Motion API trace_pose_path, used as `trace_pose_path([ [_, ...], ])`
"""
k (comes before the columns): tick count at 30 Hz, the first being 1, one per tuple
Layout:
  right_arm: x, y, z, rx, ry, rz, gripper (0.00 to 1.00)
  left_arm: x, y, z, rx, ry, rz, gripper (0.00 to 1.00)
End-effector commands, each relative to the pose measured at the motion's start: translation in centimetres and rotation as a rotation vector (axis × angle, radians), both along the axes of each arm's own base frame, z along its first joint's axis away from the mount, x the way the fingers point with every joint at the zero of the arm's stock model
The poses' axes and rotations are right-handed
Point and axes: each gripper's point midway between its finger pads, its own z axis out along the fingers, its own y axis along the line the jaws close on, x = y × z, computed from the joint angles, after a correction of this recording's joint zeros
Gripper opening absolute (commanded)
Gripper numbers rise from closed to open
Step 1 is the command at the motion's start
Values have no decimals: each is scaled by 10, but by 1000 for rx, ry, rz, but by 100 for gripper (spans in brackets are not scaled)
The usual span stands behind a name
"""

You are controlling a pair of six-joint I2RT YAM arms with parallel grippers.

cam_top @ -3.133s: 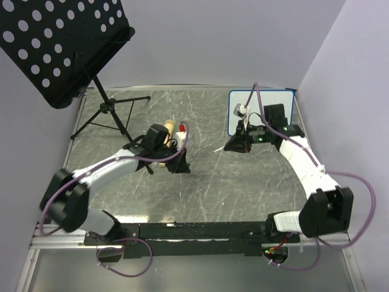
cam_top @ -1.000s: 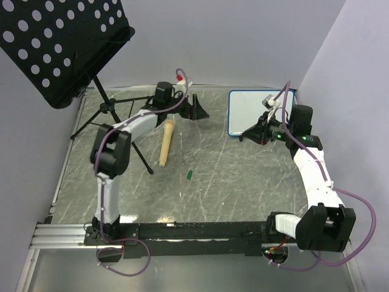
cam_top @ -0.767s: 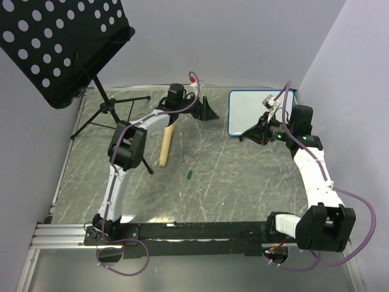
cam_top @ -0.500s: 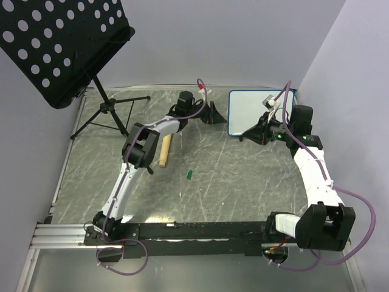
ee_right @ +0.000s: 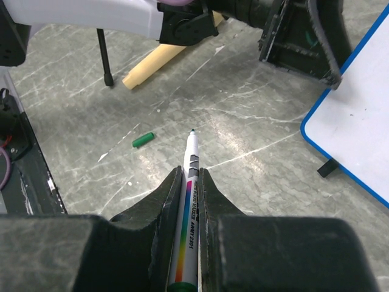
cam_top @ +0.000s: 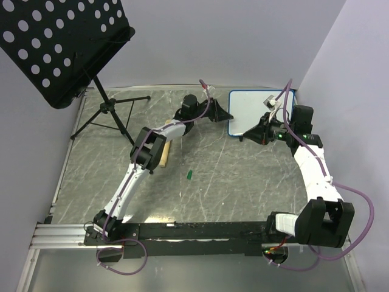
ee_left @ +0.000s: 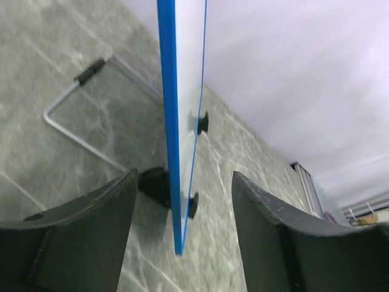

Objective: Write a sentence on the whiteboard
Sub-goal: Pick up the whiteboard from the whiteboard stand.

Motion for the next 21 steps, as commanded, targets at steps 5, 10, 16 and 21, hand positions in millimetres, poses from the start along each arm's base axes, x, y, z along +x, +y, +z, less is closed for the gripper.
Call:
trace_pose_path([
  [5, 4, -1, 9, 22, -23, 15, 0, 6, -12, 27, -112, -66, 18, 62],
  [10, 3, 0, 8, 25, -18, 18, 0, 2, -18, 27, -115, -70, 10, 59],
  [16, 3, -1, 10, 27, -21, 16, 0, -1, -25, 26, -105, -67, 9, 45],
  [21, 3, -2, 10, 32, -19, 17, 0, -1, -27, 28, -106, -73, 14, 32],
])
